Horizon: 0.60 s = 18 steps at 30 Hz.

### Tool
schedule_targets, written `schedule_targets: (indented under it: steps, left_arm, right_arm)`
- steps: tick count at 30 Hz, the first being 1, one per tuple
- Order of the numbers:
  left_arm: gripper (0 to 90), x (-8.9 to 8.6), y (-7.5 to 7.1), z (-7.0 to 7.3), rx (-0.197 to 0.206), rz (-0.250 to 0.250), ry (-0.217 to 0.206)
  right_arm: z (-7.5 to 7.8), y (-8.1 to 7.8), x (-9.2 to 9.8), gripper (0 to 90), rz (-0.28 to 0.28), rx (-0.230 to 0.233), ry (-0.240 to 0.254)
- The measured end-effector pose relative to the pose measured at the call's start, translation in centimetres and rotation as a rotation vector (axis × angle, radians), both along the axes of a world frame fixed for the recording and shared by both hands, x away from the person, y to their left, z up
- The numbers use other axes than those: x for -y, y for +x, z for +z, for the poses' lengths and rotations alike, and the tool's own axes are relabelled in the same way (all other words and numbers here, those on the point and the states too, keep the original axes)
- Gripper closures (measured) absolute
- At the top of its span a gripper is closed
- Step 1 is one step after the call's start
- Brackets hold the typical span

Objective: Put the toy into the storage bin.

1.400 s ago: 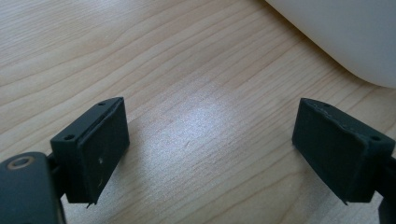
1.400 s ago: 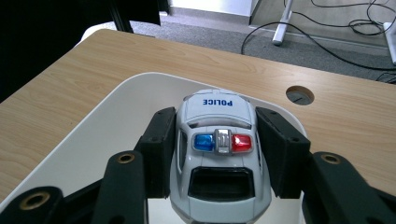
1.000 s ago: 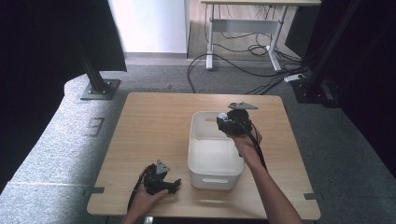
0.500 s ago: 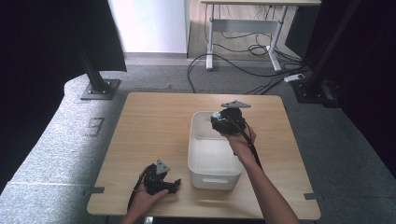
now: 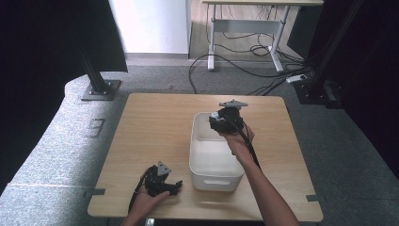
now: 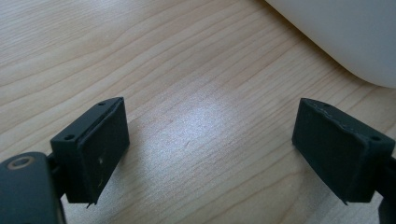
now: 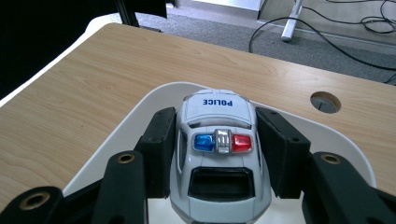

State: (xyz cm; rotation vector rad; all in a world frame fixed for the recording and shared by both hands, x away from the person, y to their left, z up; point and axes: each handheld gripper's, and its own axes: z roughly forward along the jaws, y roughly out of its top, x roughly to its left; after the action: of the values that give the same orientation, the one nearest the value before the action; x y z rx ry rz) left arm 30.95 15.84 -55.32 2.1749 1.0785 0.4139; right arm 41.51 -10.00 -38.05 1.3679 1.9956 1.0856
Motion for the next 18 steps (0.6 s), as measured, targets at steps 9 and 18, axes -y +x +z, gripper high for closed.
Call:
schedule_targets:
  steps: [9, 18]
  left_arm:
    - [11.2, 0.0, 0.0, 0.0, 0.001, 0.001, 0.0]
    - [11.2, 0.0, 0.0, 0.0, 0.001, 0.001, 0.0]
  right_arm:
    - [0.0, 0.2, -1.3, 50.2, 0.017, -0.004, -0.009]
    - [-0.3, 0.6, -2.1, 50.2, 0.026, -0.016, -0.019]
